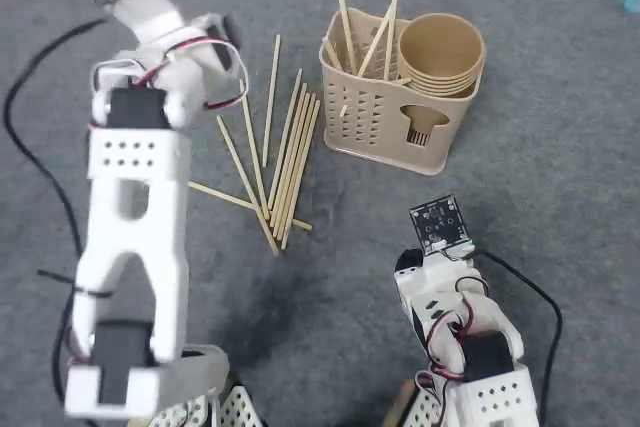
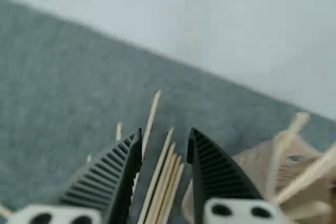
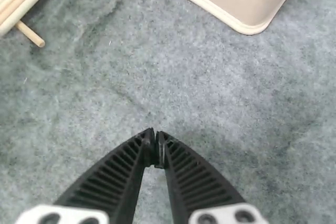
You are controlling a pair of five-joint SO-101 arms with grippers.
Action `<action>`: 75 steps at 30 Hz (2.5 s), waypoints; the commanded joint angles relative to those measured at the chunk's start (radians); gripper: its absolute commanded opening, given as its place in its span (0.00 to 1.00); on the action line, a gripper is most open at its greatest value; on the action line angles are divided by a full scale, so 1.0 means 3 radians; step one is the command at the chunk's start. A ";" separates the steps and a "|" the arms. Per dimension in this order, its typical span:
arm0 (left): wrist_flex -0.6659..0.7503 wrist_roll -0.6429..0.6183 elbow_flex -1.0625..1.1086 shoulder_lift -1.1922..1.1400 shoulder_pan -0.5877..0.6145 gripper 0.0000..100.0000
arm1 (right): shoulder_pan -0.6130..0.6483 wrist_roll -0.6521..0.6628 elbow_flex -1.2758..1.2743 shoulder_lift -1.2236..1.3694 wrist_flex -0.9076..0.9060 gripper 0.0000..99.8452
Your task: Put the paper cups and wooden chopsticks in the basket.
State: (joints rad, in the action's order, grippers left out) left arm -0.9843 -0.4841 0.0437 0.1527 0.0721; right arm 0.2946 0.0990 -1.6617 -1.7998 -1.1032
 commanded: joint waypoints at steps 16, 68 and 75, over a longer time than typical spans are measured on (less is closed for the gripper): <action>-0.0056 -0.0271 -0.0514 -0.2158 0.0378 0.14 | -0.0033 0.0051 -0.0072 -0.0049 0.0038 0.01; -0.1146 -0.0051 0.0877 0.0557 0.0384 0.01 | -0.0043 0.0046 -0.0072 -0.0049 0.0043 0.01; -0.0834 -0.0020 0.1752 0.1662 0.0363 0.01 | -0.0125 0.0031 -0.0072 -0.0049 0.0090 0.01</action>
State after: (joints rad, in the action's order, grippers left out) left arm -1.3004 -0.5086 0.4733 0.4473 0.1826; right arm 0.2670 0.0990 -1.6617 -1.7998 -1.1001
